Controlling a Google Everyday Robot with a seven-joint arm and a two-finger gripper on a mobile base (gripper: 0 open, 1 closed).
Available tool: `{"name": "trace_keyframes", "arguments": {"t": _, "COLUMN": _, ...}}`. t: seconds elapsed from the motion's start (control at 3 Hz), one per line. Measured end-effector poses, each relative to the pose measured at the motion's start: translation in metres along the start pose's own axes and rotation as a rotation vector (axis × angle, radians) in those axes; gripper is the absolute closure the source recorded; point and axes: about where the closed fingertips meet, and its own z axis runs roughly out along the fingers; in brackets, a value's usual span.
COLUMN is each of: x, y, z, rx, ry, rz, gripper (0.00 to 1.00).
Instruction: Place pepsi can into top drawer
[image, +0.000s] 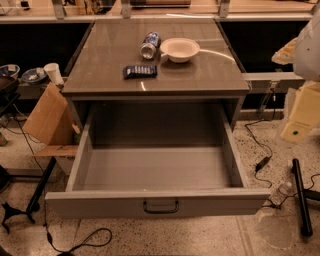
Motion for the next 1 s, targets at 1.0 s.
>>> {"name": "trace_keyframes", "arguments": {"t": 1.0, "x": -0.063, "y": -0.046, "z": 0.005, "rx": 0.074, "ry": -0.155, "rz": 0.097, "gripper": 0.0}}
